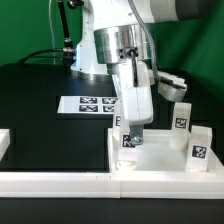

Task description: Assemble square table

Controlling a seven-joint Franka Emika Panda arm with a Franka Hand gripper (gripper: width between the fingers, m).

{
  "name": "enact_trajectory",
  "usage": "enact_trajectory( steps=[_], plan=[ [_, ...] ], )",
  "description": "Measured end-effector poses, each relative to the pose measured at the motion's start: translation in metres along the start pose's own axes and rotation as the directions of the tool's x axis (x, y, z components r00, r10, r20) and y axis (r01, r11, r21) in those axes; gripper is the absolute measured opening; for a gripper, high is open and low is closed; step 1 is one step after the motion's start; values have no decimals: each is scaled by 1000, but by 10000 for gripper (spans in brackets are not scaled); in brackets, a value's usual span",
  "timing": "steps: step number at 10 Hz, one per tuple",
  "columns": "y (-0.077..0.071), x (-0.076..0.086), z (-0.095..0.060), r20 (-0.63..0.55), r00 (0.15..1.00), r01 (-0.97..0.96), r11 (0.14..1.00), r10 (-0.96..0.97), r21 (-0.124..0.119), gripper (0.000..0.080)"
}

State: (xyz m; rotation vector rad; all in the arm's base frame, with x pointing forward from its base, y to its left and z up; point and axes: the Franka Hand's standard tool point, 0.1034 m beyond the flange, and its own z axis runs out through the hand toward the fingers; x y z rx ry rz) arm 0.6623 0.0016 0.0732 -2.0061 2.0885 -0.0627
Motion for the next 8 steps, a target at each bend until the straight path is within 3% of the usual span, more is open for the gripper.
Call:
enact_trajectory(
  steps=[1, 2, 3, 7, 8],
  plan=[
    [0, -1, 0, -1, 998, 61, 998, -61, -4, 537],
    [0, -5, -4, -6, 959, 285, 958, -285, -34, 537],
    [2, -5, -5, 0, 888, 459, 888, -459, -36, 626],
    [6, -2, -3, 12, 745, 666, 744, -667, -43, 649],
    [5, -1, -4, 11, 611, 790, 609, -791, -67, 649]
  ],
)
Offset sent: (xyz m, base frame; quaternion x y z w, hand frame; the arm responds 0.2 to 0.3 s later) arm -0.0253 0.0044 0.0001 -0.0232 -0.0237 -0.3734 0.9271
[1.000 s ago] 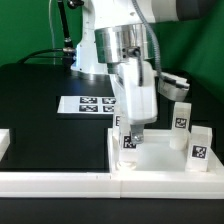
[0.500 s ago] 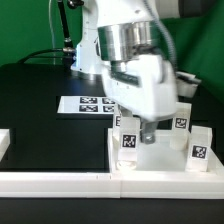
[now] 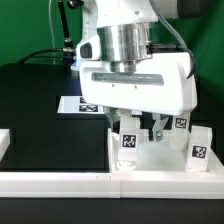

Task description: Assemble square table

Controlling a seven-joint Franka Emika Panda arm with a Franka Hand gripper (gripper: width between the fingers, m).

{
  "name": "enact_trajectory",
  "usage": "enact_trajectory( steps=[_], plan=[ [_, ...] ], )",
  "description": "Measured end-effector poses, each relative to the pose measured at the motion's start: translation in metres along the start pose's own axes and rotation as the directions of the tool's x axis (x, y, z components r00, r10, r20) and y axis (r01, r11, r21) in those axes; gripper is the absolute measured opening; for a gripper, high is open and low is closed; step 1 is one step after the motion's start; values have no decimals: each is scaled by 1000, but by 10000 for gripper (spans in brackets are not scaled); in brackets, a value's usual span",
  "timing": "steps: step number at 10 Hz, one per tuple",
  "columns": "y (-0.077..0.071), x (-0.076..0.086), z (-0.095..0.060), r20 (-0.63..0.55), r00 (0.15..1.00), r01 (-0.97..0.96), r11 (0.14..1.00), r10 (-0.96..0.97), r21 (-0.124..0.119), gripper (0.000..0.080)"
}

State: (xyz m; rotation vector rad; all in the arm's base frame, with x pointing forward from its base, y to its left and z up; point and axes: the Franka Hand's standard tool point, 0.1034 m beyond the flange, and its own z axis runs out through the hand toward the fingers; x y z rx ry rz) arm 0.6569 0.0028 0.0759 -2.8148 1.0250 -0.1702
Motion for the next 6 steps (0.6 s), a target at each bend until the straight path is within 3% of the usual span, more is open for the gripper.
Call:
enact_trajectory(
  steps=[1, 2, 3, 5, 6],
  plan=[
    [-4, 3, -3, -18, 959, 280, 958, -282, -59, 649],
    [-6, 3, -4, 6, 904, 427, 901, -428, -72, 649],
    [-5, 2, -3, 3, 929, 370, 927, -371, -65, 649],
    [-5, 3, -3, 3, 931, 365, 929, -365, -66, 385],
    [0, 6, -3, -5, 958, 286, 956, -287, -71, 295]
  ],
)
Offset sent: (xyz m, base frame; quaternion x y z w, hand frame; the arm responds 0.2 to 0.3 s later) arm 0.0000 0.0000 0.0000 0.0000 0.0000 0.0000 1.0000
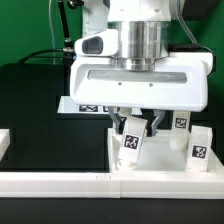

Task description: Assemble square table

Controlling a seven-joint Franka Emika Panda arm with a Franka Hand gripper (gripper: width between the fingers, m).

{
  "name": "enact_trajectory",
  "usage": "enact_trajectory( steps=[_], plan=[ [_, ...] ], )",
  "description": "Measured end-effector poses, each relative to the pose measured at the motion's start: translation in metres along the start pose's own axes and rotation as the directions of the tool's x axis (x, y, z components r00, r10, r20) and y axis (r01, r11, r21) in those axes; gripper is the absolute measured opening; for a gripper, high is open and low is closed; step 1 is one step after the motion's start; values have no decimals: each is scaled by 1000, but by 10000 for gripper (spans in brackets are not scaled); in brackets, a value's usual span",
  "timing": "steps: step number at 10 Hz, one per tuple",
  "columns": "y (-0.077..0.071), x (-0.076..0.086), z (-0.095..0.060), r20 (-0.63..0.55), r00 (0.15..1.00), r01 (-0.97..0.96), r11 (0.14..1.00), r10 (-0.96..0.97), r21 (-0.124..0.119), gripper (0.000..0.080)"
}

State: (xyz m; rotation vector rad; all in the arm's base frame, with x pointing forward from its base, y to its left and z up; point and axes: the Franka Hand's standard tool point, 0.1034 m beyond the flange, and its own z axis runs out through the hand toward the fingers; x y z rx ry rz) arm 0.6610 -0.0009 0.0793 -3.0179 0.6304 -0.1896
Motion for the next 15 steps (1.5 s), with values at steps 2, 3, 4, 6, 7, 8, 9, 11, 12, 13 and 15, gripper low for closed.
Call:
enact_trajectory(
  steps=[2, 3, 4, 6, 7, 8, 9, 11, 12, 13, 15],
  plan=[
    [2, 0, 1, 4, 983, -181, 983, 181, 4, 295],
    [7, 6, 3, 17, 932, -363, 931, 363, 25, 293],
    [8, 7, 3, 23, 863, -506, 862, 506, 20, 292],
    [8, 6, 2, 121, 584, -809, 588, 803, 5, 291],
    [12, 9, 2, 186, 406, -911, 413, 895, 3, 291],
    [10, 7, 3, 181, 357, -931, 364, 916, -9, 291],
    [6, 5, 4, 182, 379, -922, 387, 907, -7, 391],
    [8, 6, 4, 177, 430, -900, 437, 885, 0, 530],
    [6, 4, 5, 147, 601, -795, 606, 785, 16, 611],
    [3, 3, 6, 124, 788, -611, 790, 603, 46, 611],
    [3, 0, 7, 132, 868, -489, 871, 479, 54, 647]
  ],
)
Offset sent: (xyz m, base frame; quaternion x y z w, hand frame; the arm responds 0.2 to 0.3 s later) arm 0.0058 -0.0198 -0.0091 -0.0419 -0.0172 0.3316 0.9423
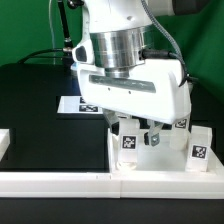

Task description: Assemble square table

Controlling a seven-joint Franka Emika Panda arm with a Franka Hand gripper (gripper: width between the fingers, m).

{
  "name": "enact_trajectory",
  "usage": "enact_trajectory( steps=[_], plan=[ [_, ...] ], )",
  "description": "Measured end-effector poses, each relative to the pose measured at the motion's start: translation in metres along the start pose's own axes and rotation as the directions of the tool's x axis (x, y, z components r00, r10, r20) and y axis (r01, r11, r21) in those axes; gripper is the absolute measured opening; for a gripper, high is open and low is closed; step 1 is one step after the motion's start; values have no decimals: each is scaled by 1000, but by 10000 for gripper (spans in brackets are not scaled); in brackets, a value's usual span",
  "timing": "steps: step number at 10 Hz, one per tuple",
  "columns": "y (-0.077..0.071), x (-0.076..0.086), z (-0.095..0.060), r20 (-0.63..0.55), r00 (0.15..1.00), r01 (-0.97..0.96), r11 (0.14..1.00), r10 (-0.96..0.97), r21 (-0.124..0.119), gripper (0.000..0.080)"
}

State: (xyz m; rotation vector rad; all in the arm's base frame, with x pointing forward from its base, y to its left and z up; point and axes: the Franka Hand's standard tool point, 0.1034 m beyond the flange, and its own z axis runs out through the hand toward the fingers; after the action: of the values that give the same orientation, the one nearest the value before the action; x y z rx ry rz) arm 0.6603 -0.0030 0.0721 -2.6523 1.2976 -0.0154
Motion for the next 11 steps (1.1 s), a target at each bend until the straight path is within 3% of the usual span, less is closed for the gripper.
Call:
enact_trajectory(
  steps=[3, 5, 6, 8, 9, 10, 11],
  plan=[
    [2, 1, 0, -3, 980, 198, 980, -198, -8, 649],
    [4, 1, -2, 24, 830, 557, 827, -557, -79, 649],
    [4, 2, -2, 15, 864, 503, 861, -503, -77, 649],
    [4, 2, -1, 12, 889, 457, 886, -458, -77, 395],
    [4, 1, -1, 5, 928, 373, 925, -374, -76, 395],
    [4, 1, -1, 0, 948, 318, 945, -319, -76, 287],
    [3, 1, -1, -6, 965, 263, 962, -264, -74, 287]
  ],
)
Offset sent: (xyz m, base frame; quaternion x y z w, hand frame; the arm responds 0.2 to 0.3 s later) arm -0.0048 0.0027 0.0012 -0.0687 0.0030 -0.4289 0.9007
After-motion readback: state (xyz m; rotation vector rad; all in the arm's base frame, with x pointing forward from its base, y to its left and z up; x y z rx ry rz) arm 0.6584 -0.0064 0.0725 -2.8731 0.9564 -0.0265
